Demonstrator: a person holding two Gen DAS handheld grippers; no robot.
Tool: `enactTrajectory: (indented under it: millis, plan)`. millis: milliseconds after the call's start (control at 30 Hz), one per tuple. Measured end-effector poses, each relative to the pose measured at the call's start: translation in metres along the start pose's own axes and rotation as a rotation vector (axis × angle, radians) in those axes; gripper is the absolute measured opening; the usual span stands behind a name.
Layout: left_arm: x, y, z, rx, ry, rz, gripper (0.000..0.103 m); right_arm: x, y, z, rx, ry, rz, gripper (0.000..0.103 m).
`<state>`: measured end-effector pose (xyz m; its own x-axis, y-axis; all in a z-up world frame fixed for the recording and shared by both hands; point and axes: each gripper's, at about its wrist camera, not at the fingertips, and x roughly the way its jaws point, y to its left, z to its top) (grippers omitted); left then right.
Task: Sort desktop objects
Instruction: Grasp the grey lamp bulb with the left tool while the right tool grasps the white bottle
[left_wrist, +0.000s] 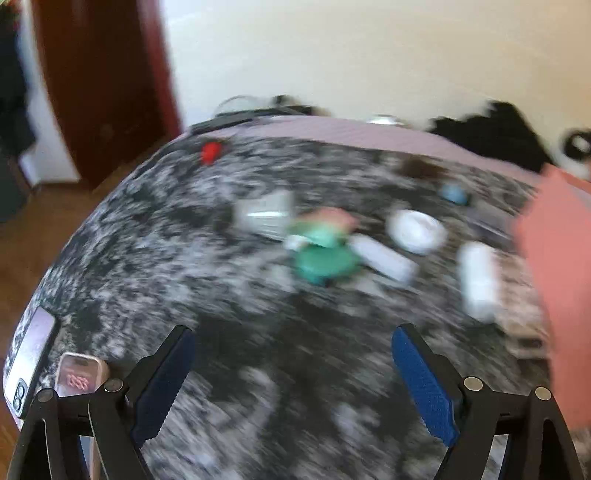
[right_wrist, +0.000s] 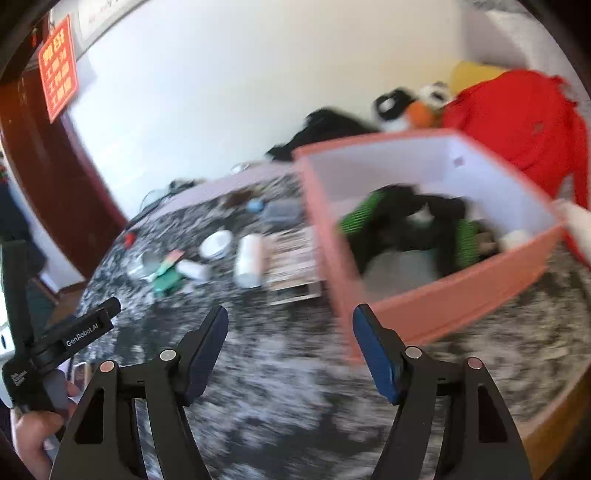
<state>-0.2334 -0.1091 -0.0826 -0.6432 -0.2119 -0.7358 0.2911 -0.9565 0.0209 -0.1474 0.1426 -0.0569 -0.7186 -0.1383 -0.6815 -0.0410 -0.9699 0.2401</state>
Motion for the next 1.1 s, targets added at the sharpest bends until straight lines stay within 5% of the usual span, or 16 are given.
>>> enactTrajectory:
  millis: [400,767,800,867,933,1100]
  plan:
    - [0.133,0.015,0.063,-0.028,0.037,0.071,0.09,0.136,0.054,0.05,-0.067,0.046,-0.105,0.073]
    - [0.188,0.009,0.079,0.012,0.073,0.081,0.09,0.241,0.063,0.066,-0.12,0.183,-0.151,0.076]
    - [0.192,0.008,0.079,0.016,0.079,0.081,0.089,0.248,0.062,0.065,-0.119,0.199,-0.15,0.076]
    - [0.2,0.007,0.08,0.024,0.09,0.081,0.068,0.259,0.06,0.064,-0.115,0.225,-0.151,0.075]
    - [0.208,0.006,0.08,0.032,0.1,0.081,0.068,0.261,0.057,0.064,-0.126,0.229,-0.161,0.046]
    - [0.171,0.008,0.074,0.045,0.069,0.076,0.067,0.239,0.059,0.067,-0.116,0.213,-0.086,0.045]
